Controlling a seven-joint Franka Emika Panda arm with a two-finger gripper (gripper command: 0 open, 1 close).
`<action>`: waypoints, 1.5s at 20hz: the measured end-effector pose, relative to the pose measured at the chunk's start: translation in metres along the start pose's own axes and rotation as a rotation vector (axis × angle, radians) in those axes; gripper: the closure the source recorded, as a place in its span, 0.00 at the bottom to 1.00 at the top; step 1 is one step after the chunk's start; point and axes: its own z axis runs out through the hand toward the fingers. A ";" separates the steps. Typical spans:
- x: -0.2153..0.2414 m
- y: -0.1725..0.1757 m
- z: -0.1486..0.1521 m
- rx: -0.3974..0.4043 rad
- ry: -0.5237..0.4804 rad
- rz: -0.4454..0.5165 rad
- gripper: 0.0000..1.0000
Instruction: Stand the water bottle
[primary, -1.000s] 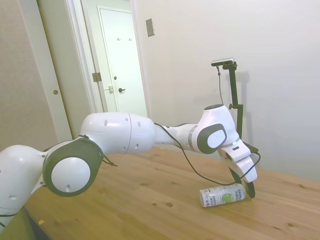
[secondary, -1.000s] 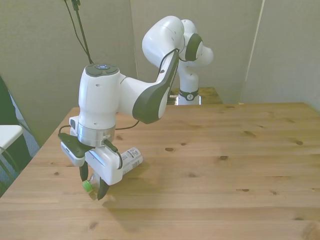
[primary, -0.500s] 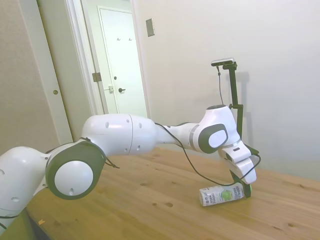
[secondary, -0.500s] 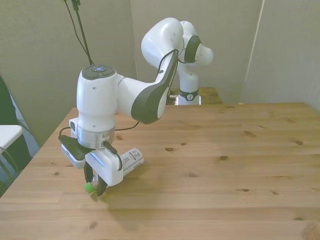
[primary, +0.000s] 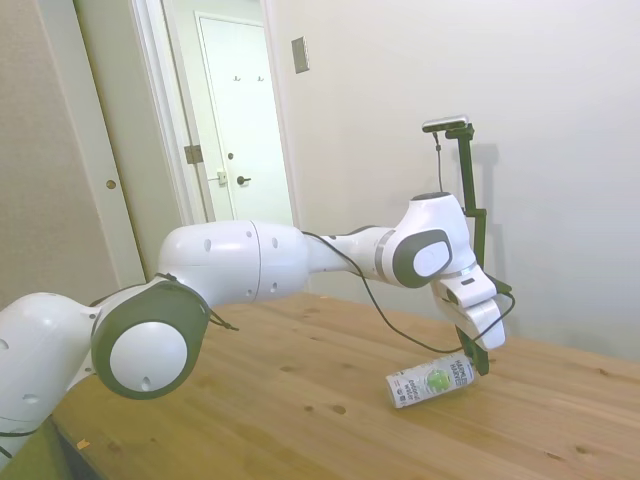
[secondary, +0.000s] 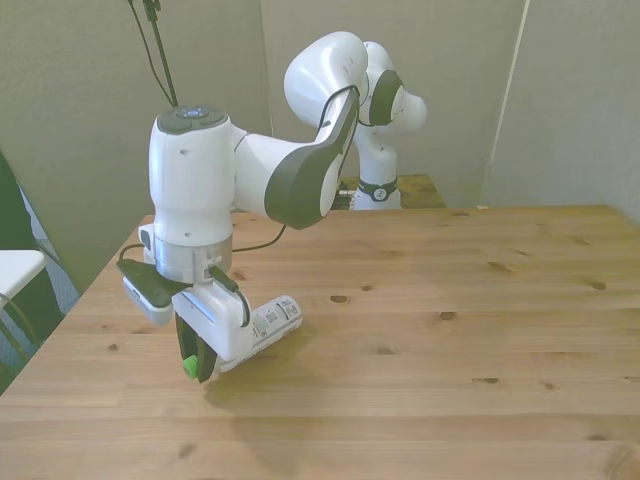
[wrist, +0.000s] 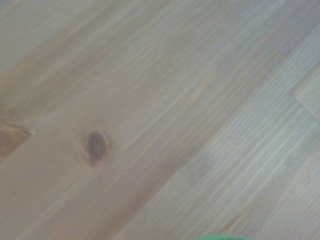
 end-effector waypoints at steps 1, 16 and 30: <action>-0.001 -0.003 -0.014 0.018 0.003 -0.001 1.00; -0.149 0.001 -0.144 0.327 0.328 0.040 1.00; -0.197 0.037 -0.144 0.473 0.583 0.208 1.00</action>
